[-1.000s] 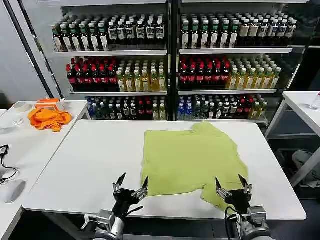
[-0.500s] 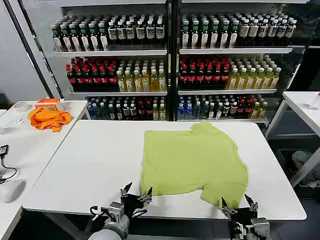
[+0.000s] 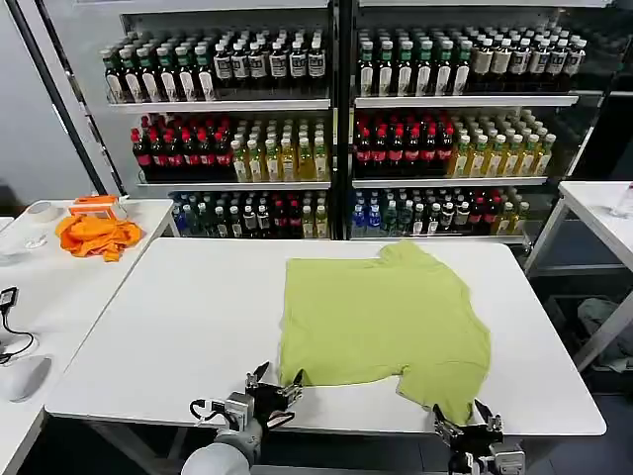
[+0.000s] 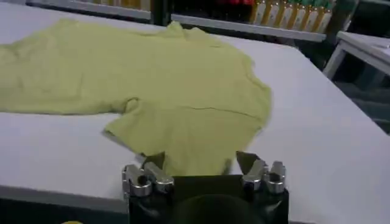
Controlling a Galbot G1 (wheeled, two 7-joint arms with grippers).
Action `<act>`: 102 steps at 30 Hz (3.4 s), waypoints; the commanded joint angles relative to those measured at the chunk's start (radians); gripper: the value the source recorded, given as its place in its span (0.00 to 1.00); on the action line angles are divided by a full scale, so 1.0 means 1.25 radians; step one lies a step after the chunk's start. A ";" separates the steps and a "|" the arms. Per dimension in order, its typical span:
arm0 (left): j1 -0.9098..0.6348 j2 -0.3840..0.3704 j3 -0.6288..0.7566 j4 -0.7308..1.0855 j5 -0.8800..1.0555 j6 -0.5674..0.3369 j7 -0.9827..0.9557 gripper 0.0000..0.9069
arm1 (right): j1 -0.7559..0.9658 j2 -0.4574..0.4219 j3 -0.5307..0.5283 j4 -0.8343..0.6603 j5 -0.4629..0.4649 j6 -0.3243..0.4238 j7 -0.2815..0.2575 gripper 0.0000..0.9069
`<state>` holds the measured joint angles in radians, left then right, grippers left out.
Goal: Fold and organize the clothes.
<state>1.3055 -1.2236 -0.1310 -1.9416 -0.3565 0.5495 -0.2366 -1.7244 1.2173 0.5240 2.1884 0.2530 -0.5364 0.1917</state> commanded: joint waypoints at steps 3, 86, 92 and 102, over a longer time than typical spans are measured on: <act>0.014 0.002 0.002 0.009 -0.037 0.023 0.010 0.02 | -0.007 0.001 -0.004 0.001 0.003 -0.005 0.001 0.00; -0.126 0.027 -0.043 0.050 -0.170 0.004 0.006 1.00 | 0.329 -0.084 -0.101 -0.199 -0.152 0.103 -0.044 1.00; -0.121 0.027 -0.050 0.049 -0.174 -0.004 0.004 1.00 | 0.314 -0.077 -0.092 -0.200 -0.144 0.119 -0.034 1.00; -0.120 0.028 -0.072 0.052 -0.210 -0.018 0.002 1.00 | 0.245 -0.065 -0.047 -0.153 -0.104 0.106 -0.009 1.00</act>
<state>1.1585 -1.1832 -0.2125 -1.8784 -0.5933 0.5334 -0.2333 -1.3807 1.1331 0.4482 1.9827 0.1124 -0.4055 0.1728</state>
